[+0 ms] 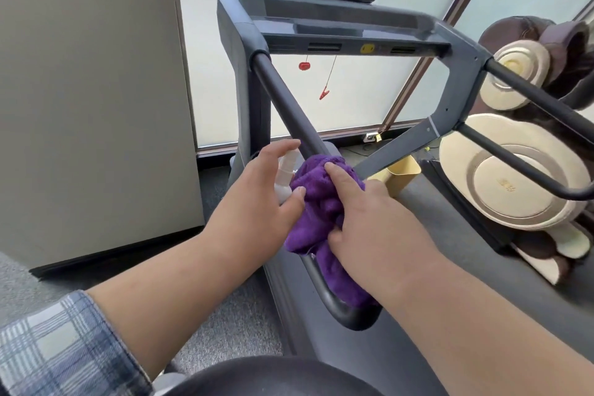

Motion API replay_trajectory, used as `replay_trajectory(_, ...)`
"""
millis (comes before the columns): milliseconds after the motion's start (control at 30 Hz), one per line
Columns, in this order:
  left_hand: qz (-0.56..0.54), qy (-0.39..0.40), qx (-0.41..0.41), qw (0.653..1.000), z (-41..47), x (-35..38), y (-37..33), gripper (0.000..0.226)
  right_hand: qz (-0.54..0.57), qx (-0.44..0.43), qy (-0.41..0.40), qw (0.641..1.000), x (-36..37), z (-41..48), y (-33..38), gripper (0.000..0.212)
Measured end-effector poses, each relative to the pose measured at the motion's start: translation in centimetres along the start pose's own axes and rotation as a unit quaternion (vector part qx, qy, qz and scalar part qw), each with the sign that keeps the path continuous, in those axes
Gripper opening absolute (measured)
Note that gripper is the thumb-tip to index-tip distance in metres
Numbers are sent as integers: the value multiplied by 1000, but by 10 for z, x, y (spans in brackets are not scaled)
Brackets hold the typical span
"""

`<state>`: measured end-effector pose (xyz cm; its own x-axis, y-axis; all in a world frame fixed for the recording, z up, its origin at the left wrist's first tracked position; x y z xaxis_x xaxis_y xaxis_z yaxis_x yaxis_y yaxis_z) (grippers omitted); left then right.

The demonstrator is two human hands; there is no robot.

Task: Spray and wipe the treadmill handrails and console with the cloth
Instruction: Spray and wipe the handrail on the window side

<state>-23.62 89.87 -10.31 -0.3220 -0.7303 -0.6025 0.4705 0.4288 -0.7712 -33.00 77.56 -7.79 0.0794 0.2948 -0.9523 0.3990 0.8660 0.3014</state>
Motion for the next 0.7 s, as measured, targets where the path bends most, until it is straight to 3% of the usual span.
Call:
replay_trajectory(367,-17,-8,-11,1000,31,-4,23,56,-17,18,20,1000,4,44,9,81)
replay_trajectory(700,-55,18,-8,998,89,-20,61,55,-148,43,10,988,12,157,59,89)
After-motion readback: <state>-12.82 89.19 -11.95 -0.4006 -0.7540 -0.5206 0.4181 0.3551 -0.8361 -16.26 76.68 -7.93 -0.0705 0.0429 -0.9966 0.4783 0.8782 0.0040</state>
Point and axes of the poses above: each hand's wrist, its own z-axis towards the middle knuckle, its own x-axis out of the palm, y = z × x, the point moved 8 cm from there along z, towards the middle knuckle, and after that the axes turned 11 degrees about z, right-handed, at the moved point
